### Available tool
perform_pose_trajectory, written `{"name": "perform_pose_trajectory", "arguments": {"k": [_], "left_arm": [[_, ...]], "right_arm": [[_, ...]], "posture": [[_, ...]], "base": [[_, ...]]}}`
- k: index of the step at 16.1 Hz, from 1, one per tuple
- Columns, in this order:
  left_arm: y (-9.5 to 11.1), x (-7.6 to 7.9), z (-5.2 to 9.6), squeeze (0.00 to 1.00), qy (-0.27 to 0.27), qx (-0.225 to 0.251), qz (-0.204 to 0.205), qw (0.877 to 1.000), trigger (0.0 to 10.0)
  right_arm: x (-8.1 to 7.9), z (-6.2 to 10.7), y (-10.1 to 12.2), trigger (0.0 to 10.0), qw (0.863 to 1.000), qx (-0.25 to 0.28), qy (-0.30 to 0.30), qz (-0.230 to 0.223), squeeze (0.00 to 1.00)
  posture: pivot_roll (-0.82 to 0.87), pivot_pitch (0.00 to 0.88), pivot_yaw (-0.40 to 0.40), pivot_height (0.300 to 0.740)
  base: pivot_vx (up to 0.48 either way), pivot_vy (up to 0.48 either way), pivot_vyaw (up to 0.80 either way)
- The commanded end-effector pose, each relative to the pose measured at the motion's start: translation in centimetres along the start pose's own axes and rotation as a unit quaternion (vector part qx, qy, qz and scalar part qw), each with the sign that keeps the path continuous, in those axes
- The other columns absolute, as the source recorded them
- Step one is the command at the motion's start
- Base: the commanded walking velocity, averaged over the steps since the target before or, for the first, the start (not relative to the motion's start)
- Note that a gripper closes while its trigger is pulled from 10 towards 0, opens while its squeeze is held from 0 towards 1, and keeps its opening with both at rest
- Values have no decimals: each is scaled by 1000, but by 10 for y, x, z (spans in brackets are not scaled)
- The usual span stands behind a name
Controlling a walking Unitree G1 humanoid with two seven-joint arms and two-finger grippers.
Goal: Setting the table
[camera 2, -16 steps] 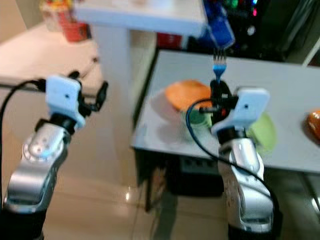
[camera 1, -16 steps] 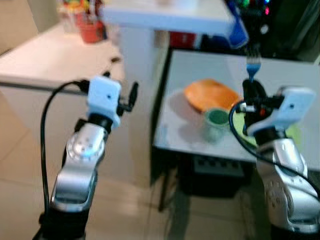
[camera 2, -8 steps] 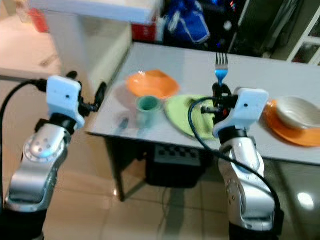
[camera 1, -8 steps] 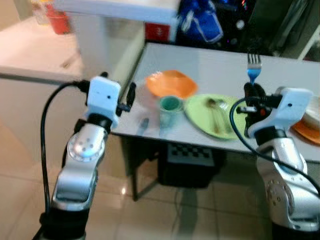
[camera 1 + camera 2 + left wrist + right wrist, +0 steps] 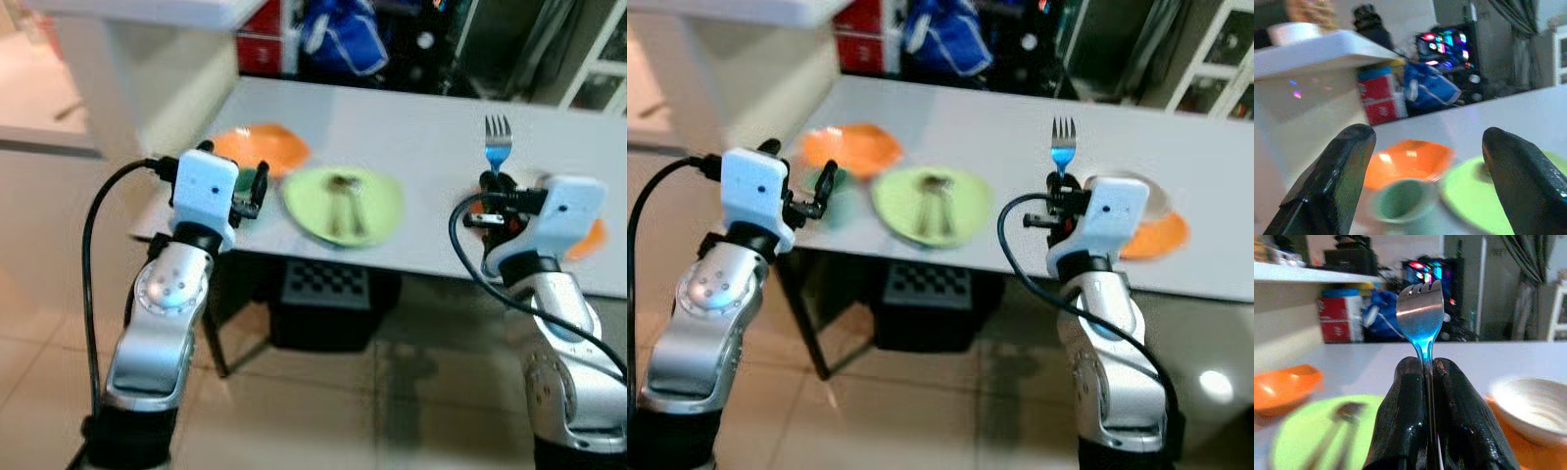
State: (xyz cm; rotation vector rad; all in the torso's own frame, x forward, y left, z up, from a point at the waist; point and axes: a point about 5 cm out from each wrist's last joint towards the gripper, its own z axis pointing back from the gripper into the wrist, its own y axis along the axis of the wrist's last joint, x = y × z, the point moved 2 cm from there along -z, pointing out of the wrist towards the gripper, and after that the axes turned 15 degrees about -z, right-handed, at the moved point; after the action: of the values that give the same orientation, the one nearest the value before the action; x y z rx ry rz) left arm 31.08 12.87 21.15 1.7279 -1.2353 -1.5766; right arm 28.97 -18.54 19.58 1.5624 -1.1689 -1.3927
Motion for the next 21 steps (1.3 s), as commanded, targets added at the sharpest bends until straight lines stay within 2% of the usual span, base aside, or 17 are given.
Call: {"name": "perform_pose_trajectory", "arguments": {"k": [1, 4, 6, 9, 10, 15, 21], "left_arm": [[4, -1, -2, 0, 0, 6, -6, 1000, 10000], [3, 0, -1, 0, 0, 3, -2, 1000, 10000], [-2, 1, -2, 0, 5, -19, 20, 1000, 10000], [-9, 1, -3, 0, 2, -40, 11, 999, 10000], [-11, -1, -4, 0, 8, -46, 21, 999, 10000], [-9, 0, -3, 0, -15, -38, 28, 999, 10000], [-8, 0, -3, 0, -19, -35, 30, 999, 10000]], "right_arm": [[1, -1, 5, 10000, 1000, 7, -8, 4, 0], [4, -1, 1, 10000, 1000, -7, -19, 13, 0], [8, -1, -9, 10000, 997, -55, -29, 42, 0], [10, -1, -13, 10000, 996, -67, -40, 33, 0], [10, -1, -14, 10000, 996, -71, -38, 27, 0], [7, 0, -17, 10000, 996, -85, -36, 22, 0], [5, 1, -18, 10000, 995, -89, -33, 14, 0]], "posture": [[-19, 0, -7, 740], [-21, 0, -6, 740], [-24, 0, -4, 740], [-24, 0, -2, 740], [-26, 0, -1, 740], [-22, 0, 0, 740], [-21, 0, 3, 740]], "base": [[0, -480, 0], [0, -427, 0], [0, 0, 0], [0, 0, 0], [0, 0, 0], [312, 0, -393], [389, 0, -497]]}}
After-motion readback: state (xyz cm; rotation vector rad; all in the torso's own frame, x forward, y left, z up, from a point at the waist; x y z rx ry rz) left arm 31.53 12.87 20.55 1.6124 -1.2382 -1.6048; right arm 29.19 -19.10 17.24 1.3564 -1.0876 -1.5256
